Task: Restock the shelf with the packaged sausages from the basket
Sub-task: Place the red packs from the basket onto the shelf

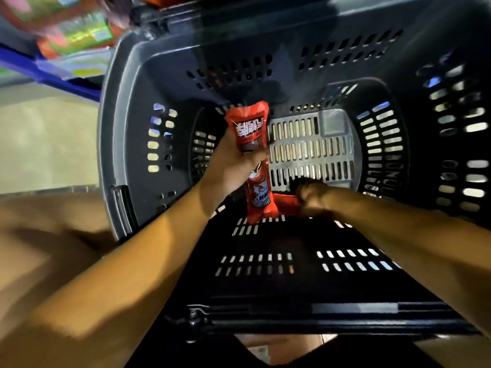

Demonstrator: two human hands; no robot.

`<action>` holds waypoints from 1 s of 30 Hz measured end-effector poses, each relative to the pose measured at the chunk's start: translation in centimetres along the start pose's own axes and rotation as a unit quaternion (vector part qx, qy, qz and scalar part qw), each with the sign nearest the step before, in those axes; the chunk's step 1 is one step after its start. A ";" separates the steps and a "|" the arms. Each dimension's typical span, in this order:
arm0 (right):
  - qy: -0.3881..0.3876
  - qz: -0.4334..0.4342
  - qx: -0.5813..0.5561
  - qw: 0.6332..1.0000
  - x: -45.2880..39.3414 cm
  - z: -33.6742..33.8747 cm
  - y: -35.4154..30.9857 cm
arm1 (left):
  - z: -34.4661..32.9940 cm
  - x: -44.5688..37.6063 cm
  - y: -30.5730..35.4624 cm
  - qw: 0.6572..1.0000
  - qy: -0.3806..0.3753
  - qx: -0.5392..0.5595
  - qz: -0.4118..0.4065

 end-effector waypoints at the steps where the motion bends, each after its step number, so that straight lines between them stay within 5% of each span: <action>1: -0.007 -0.004 -0.028 1.000 0.7 0.3 0.1 | 0.1 0.3 0.6 1.000 -0.001 0.005 -0.005; 7: 0.132 0.075 -0.242 0.958 6.9 3.2 0.6 | 2.1 3.5 4.1 0.995 0.016 0.063 -0.070; 12: 0.280 0.112 -0.452 0.840 13.1 3.4 -0.7 | 3.4 6.9 5.8 0.978 0.059 0.174 -0.097; 17: 0.398 0.182 -0.530 0.726 18.3 2.3 -2.5 | 2.9 9.9 6.4 0.971 0.060 0.205 -0.111; 23: 0.376 0.280 -0.629 0.621 21.9 1.0 -3.1 | 3.4 12.4 7.0 0.971 0.070 0.179 -0.145; 30: 0.400 0.224 -0.690 0.560 22.7 -0.1 -2.6 | 3.5 14.9 6.0 0.960 0.068 0.197 -0.187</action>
Point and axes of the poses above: each hand's wrist, its own x-axis away from the middle knuckle, its own z-axis out of the back of the hand, y = z × x, the point moved 1 cm from there along -x, towards the middle knuckle, and after that the axes turned 9 degrees about x, right-handed, at the moved point
